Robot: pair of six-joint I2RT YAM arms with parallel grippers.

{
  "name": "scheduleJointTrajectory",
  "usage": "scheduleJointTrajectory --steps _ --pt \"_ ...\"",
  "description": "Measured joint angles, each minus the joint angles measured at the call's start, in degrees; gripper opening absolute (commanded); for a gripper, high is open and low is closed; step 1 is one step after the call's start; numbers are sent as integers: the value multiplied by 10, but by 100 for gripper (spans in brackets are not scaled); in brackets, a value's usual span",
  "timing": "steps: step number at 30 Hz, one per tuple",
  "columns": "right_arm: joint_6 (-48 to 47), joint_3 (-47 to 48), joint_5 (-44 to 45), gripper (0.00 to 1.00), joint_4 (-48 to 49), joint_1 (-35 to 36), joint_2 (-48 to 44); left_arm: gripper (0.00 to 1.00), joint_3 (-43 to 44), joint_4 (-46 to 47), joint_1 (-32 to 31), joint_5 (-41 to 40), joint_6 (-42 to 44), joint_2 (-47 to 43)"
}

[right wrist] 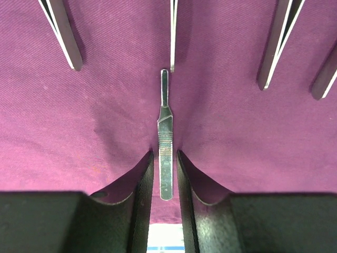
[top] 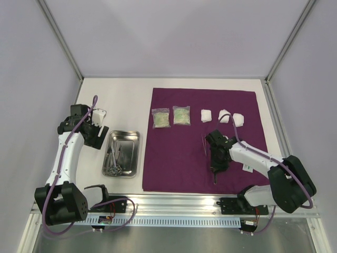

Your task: Prepare the surgical pack

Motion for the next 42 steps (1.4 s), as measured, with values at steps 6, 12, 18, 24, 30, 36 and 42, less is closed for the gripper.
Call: scheduleJointTrajectory --steps 6,12,18,24,30,36,42 --pt "-11 2 -9 11 2 -3 5 85 0 0 0 0 0 0" --pt "-15 4 -14 3 2 -3 7 84 0 -1 0 3 0 0" --pt "-16 4 -14 0 2 -3 5 84 1 -2 0 4 0 0" --pt "-16 4 -14 0 0 -2 -1 84 4 -4 0 5 0 0" --pt "-16 4 -15 0 2 -1 -12 84 5 -4 0 5 0 0" --pt "-16 4 -15 0 1 -1 -23 84 5 -4 0 6 0 0" --pt "-11 12 -12 1 -16 0 -38 84 5 -4 0 6 0 0"
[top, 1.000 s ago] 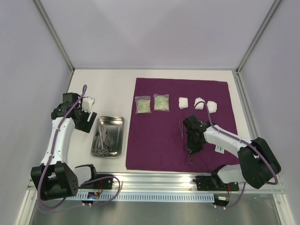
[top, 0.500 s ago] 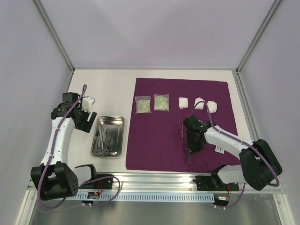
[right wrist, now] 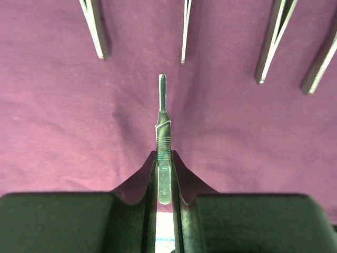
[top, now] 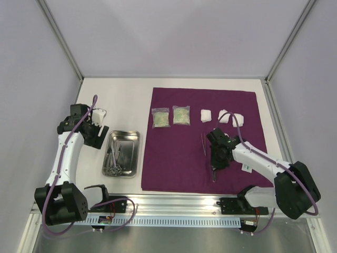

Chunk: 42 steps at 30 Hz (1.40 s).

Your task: Prepare the surgical pack

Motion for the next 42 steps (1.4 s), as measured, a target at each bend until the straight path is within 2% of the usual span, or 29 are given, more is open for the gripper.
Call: scheduleJointTrajectory --steps 6,12,16,21,27,35,42 --pt "26 71 15 0 -30 25 -13 84 0 0 0 0 0 0" --pt "76 213 40 0 -15 120 27 84 0 0 0 0 0 0" --pt "110 330 44 0 61 193 133 85 0 0 0 -3 -1 0" --pt "127 534 40 0 130 267 339 85 3 -5 0 -9 -1 -1" --pt "137 729 36 0 135 317 527 85 3 -9 0 -13 -1 -16" --pt "196 736 22 0 128 326 607 85 -8 -7 0 -17 -1 -26" --pt "239 736 12 0 127 333 630 85 -15 -7 0 -17 -1 -26"
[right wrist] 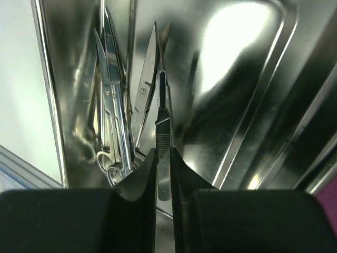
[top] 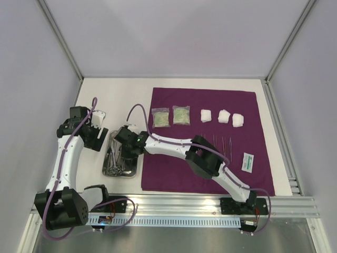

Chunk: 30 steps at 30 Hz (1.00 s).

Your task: Prepare the surgical pack

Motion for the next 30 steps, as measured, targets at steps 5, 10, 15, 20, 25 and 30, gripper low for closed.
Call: scheduleJointTrajectory --steps 5,10,15,20,25,30 --pt "21 0 -7 4 0 7 8 85 0 0 0 0 0 0" --pt "25 3 -8 16 -2 8 10 85 0 1 0 0 1 0" --pt "24 12 -5 24 -4 8 12 85 0 1 0 0 1 0" --pt "18 27 2 26 -4 8 12 85 0 1 0 0 1 1" --pt "-9 31 22 27 -7 8 -1 85 0 -1 0 0 2 1" --pt "-92 -16 63 30 -10 4 -93 85 0 -2 0 0 3 1"
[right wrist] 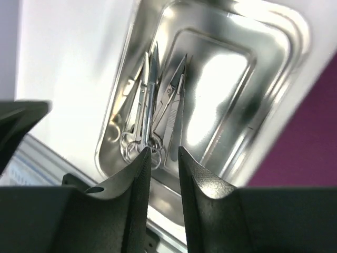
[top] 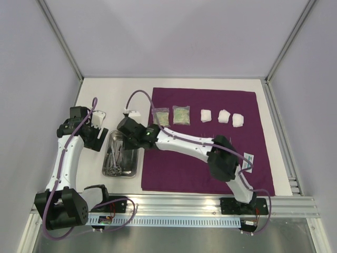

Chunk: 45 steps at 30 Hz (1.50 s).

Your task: Prepare the surgical pack

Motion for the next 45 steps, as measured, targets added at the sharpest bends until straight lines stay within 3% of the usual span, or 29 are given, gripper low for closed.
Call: scheduleJointTrajectory --steps 5,9,12,16,22,28,36,45 --pt "-65 -121 4 30 -22 -45 -175 85 0 -2 0 0 1 0" --pt "-88 -262 -10 28 -38 -143 -285 85 1 -6 0 0 2 0" --pt "-98 -377 2 25 -62 -220 -324 85 1 -9 0 0 2 0" --pt "-115 -459 16 25 -113 -264 -333 85 1 -11 0 1 2 -1" --pt "-160 -457 45 16 -140 -306 -334 85 1 -18 0 1 2 -3" --pt "-193 -456 47 15 -139 -344 -322 84 1 -28 0 19 16 -4" --pt "-222 -450 28 14 -110 -368 -292 84 61 -109 0 257 80 -3" --pt "-241 -431 12 14 -85 -369 -257 85 50 -84 0 307 59 27"
